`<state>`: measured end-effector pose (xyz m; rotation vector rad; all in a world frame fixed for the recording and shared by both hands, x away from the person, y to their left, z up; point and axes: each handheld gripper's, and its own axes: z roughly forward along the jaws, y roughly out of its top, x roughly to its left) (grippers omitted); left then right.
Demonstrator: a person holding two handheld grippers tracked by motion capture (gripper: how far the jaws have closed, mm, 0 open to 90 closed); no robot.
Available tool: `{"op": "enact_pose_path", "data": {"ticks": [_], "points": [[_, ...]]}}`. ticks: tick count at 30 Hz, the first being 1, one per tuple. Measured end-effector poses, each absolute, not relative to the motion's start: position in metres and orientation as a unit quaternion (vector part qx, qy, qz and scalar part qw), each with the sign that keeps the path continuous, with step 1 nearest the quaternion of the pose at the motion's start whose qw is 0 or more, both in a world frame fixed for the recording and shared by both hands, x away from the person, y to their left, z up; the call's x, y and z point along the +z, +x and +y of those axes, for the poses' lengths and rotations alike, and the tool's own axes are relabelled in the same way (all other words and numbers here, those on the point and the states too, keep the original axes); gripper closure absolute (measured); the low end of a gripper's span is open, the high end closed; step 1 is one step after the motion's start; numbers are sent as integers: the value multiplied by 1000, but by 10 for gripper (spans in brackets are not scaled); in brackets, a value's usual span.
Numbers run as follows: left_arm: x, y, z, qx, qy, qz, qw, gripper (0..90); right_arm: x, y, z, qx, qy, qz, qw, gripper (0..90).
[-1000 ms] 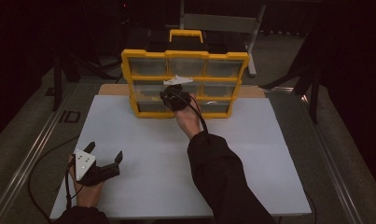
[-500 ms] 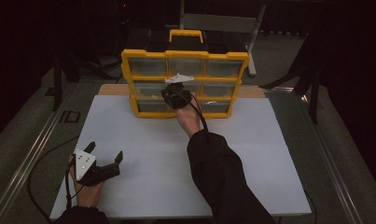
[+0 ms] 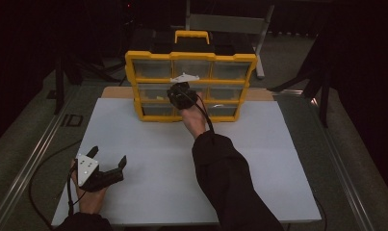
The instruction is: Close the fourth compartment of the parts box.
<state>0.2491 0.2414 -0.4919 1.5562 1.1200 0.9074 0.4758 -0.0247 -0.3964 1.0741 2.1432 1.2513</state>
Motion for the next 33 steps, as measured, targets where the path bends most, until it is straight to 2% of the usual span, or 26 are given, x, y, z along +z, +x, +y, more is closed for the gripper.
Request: {"op": "enact_pose_path", "data": {"ticks": [33], "points": [[-492,249,241,373,641,461,487,9,-395,481,-31,448,391,776,212,895]]}}
